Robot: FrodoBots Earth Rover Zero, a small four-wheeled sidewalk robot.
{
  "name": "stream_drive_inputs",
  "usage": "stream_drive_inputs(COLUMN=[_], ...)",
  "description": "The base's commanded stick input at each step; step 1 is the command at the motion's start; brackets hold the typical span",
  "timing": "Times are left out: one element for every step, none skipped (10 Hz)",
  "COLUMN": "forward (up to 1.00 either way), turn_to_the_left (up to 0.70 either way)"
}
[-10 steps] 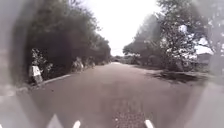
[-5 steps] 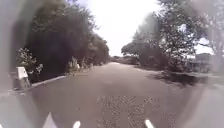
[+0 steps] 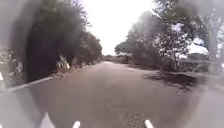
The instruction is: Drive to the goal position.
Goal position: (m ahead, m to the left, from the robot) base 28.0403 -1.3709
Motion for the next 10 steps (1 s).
stream_drive_inputs(forward=[0.85,0.85,0.85,0.85,0.85,0.85,0.85,0.85,0.85,0.85], turn_to_the_left=[0.0,0.0,0.0,0.0,0.0,0.0,0.0,0.0,0.0,0.0])
